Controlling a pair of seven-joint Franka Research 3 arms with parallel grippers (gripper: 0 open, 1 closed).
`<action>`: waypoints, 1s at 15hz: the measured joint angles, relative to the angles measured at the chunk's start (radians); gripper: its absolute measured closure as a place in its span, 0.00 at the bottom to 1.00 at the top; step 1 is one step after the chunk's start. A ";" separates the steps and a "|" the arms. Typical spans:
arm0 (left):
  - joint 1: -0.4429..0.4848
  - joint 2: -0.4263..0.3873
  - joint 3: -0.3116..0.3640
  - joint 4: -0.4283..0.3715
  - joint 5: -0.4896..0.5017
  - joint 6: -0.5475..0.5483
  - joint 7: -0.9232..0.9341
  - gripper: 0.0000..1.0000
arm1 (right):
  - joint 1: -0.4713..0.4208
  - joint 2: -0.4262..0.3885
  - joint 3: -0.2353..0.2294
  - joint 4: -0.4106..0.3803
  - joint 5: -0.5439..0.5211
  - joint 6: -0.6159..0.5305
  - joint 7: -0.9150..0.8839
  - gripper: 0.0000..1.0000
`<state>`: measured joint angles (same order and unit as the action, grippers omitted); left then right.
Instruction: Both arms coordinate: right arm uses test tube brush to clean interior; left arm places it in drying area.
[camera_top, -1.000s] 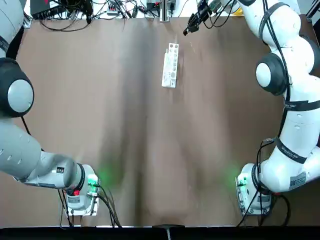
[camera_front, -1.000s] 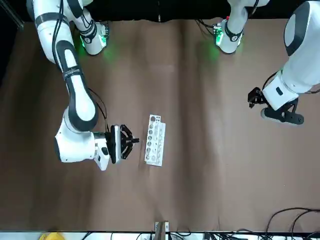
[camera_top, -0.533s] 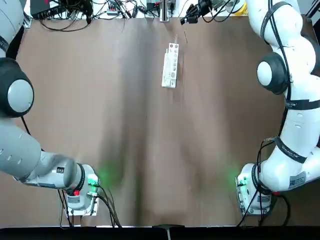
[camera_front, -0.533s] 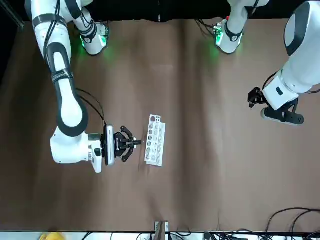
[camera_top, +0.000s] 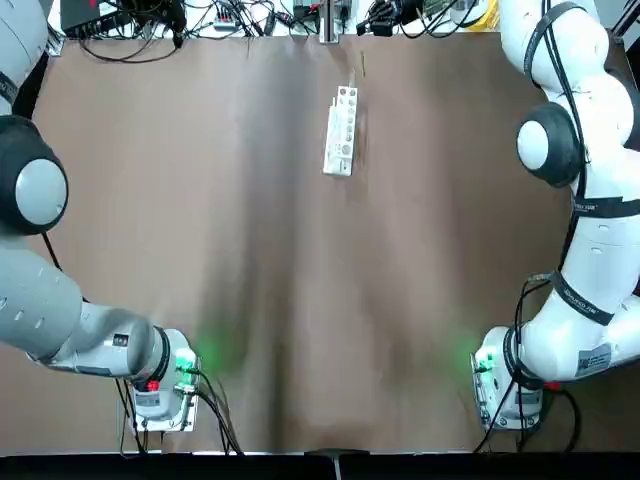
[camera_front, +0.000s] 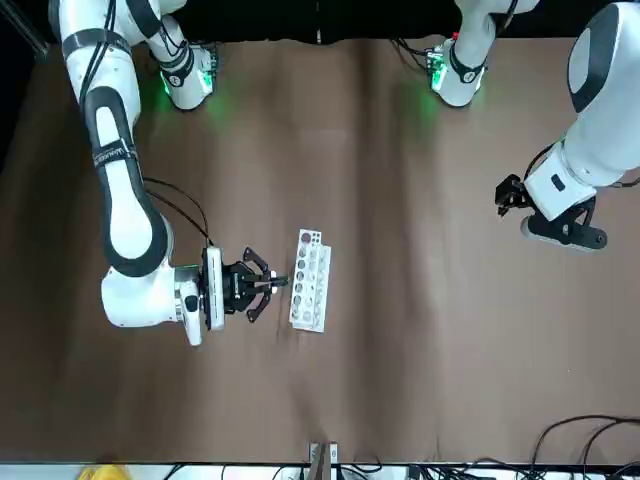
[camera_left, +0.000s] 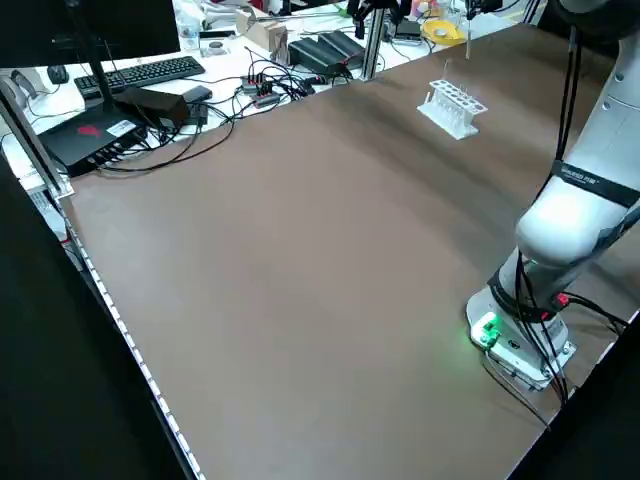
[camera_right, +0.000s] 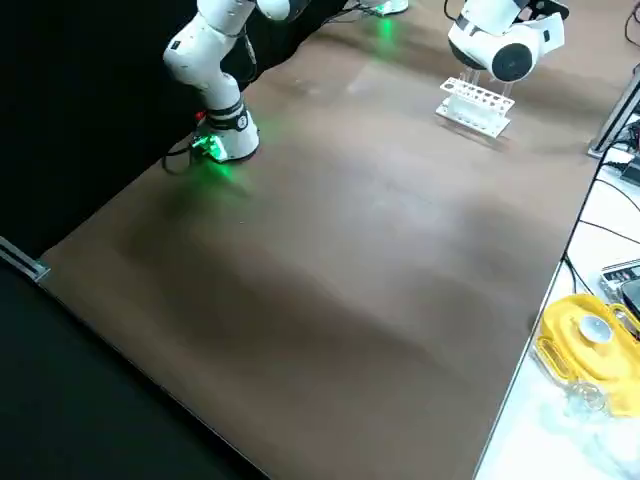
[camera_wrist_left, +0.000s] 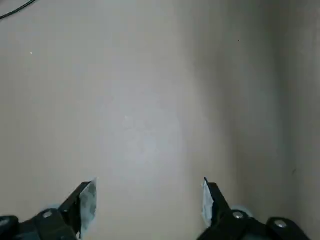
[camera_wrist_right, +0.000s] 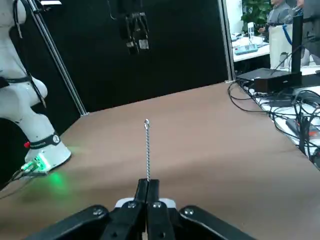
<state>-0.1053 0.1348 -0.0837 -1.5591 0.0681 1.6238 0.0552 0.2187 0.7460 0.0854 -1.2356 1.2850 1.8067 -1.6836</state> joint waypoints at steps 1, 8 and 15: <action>0.000 0.000 0.000 0.000 0.000 0.000 0.000 0.01 | -0.002 0.001 0.006 0.000 0.004 -0.007 -0.009 0.98; -0.001 0.002 0.000 -0.001 0.000 0.000 0.000 0.01 | -0.009 0.002 0.022 0.001 0.086 -0.026 -0.173 0.98; 0.000 0.002 0.000 -0.001 0.000 0.000 0.000 0.01 | -0.013 0.016 0.022 0.001 0.142 -0.026 -0.347 0.98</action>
<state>-0.1053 0.1365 -0.0837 -1.5598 0.0681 1.6237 0.0551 0.2057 0.7618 0.1073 -1.2346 1.4271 1.7804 -2.0303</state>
